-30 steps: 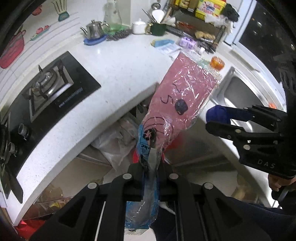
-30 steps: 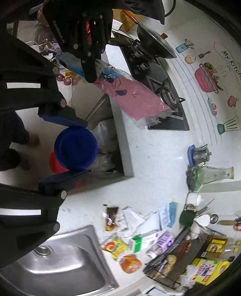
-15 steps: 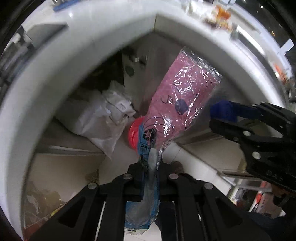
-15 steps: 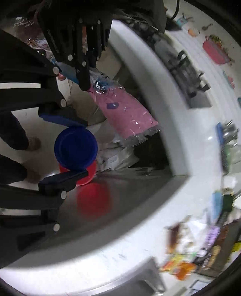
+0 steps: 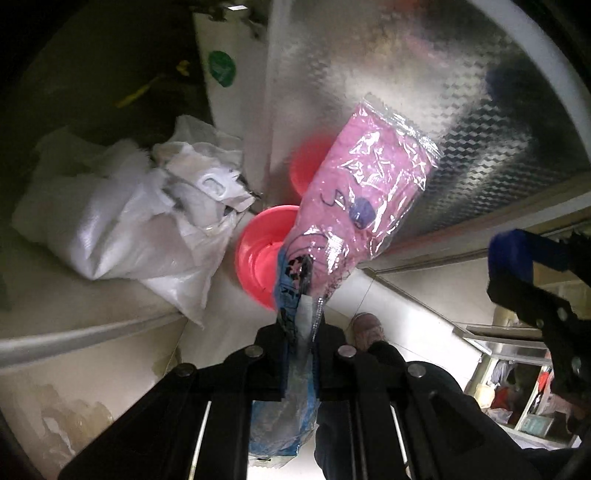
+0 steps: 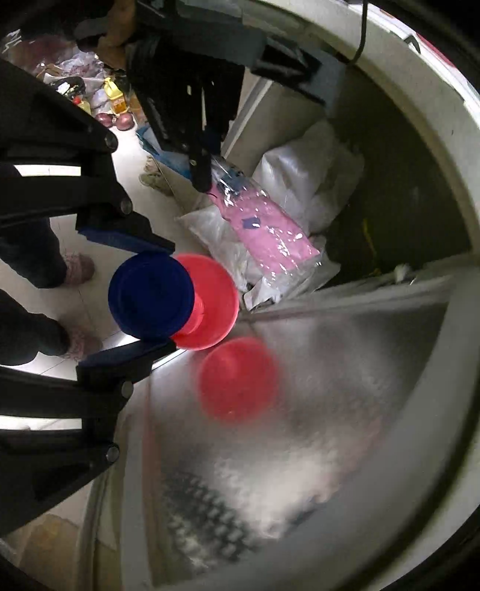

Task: Collect trash
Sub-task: 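Carry both items down and release them into the red bucket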

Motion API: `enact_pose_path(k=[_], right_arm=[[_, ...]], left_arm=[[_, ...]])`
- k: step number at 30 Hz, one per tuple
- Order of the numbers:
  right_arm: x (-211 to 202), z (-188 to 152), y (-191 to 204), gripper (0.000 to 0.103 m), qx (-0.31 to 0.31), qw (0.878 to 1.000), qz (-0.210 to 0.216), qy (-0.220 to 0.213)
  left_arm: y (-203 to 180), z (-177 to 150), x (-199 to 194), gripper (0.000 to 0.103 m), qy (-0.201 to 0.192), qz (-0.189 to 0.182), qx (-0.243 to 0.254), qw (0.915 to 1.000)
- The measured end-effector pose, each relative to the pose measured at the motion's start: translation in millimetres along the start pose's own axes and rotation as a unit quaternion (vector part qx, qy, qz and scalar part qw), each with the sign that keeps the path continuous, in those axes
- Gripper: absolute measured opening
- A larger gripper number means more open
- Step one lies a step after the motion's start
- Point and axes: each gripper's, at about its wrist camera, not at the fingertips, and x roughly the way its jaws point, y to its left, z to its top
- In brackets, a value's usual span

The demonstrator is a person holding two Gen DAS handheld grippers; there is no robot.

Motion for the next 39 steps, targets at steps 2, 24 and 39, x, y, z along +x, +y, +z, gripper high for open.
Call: enact_pose_path(k=[2, 24, 39], right_arm=[[3.8, 0.8, -4.5, 0.043, 0.007, 1.000, -0.006, -0.001], [9.1, 3.1, -20.3, 0.043, 0.030, 0.999, -0.019, 0.008], [53.0, 27.2, -0.4, 0.043, -0.052, 0.998, 0.028, 0.011]], left_arm=[[-3.2, 8.3, 8.7, 0.008, 0.001, -0.001, 0.009, 1.0000], [16.6, 15.7, -21.2, 0.063, -0.020, -0.007, -0.008, 0.9998], [49.5, -41.0, -30.8, 0.103, -0.030, 0.041, -0.047, 0.9976]])
